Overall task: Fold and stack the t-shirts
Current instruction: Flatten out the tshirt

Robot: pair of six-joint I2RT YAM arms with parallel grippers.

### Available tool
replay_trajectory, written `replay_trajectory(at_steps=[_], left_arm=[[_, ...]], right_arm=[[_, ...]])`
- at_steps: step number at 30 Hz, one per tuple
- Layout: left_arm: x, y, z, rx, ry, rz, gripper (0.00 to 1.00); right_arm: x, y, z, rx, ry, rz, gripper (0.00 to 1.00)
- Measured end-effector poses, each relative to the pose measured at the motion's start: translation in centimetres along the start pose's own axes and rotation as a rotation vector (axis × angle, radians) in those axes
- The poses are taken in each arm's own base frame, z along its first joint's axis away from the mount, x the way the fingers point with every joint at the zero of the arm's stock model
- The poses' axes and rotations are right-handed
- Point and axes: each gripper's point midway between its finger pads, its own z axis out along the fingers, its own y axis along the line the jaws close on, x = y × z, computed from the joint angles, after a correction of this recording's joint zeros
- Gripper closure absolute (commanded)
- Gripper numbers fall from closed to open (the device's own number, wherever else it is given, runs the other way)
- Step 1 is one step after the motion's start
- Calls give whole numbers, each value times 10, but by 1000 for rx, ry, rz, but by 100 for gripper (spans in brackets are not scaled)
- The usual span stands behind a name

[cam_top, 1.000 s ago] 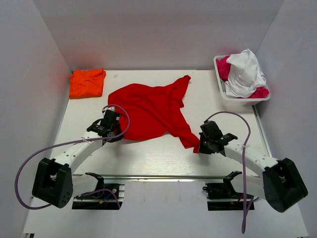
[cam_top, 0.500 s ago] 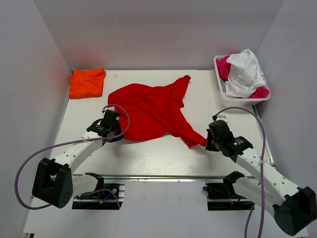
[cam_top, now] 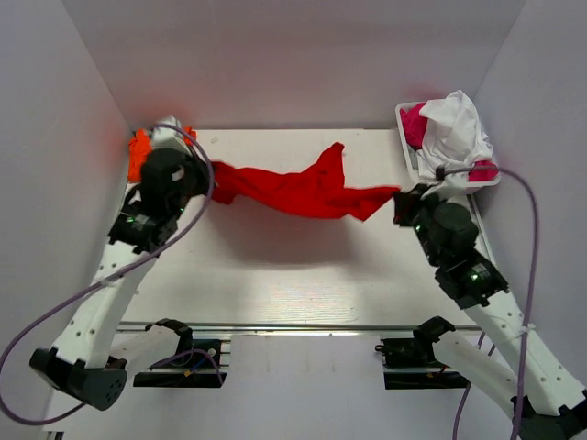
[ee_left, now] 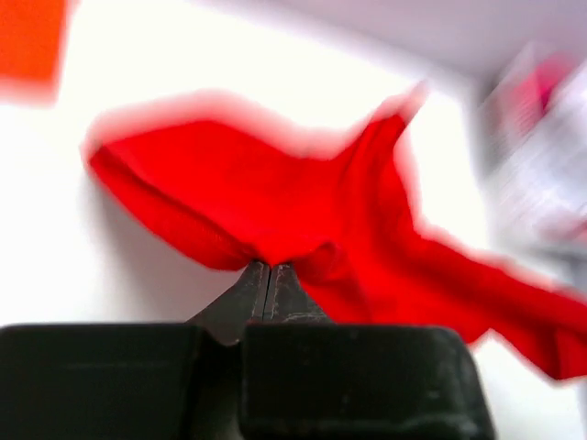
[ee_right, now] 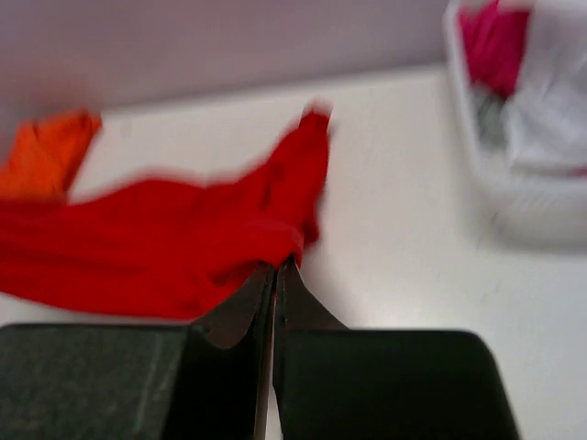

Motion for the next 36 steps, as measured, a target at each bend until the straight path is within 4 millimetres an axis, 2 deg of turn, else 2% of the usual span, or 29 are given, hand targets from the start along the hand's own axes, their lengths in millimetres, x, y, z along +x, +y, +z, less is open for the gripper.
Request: replay_trajectory(at_steps=[3,5,8,10,12,15,20,23,26,36], left_arm=[[-93,-27,-45,56,-235,-23,100],[-145,-38,-77,77,-373,-34,100],[-201,-48,-114,79,-518,-37,100],[-229,-55,-130,84,-582,-25,100],[-251,-63,-139,92,-628,-4,100],[-265,-71,-138,98,-651,34,100],[-260,-74,-119,81,-610,93,100],[-258,-72,-119,78,-605,108,100],[-261,-71,-130,83,-624,113,100],[-270,-75,-205,202,-732,130,100]], right_arm=[[-92,5,-9,51,-221,17,100],[-141,2,-19,103,-342,30,100],[-193,-3,-31,185,-451,25,100],[-217,-2,-37,204,-489,12,100],[-237,3,-42,200,-519,5,100],[-259,9,-48,187,-551,-9,100],[-288,12,-70,174,-614,-26,100],[-304,13,-85,166,-654,-32,100],[-317,14,-98,157,-685,-42,100],[-359,21,-144,98,-789,-64,100]])
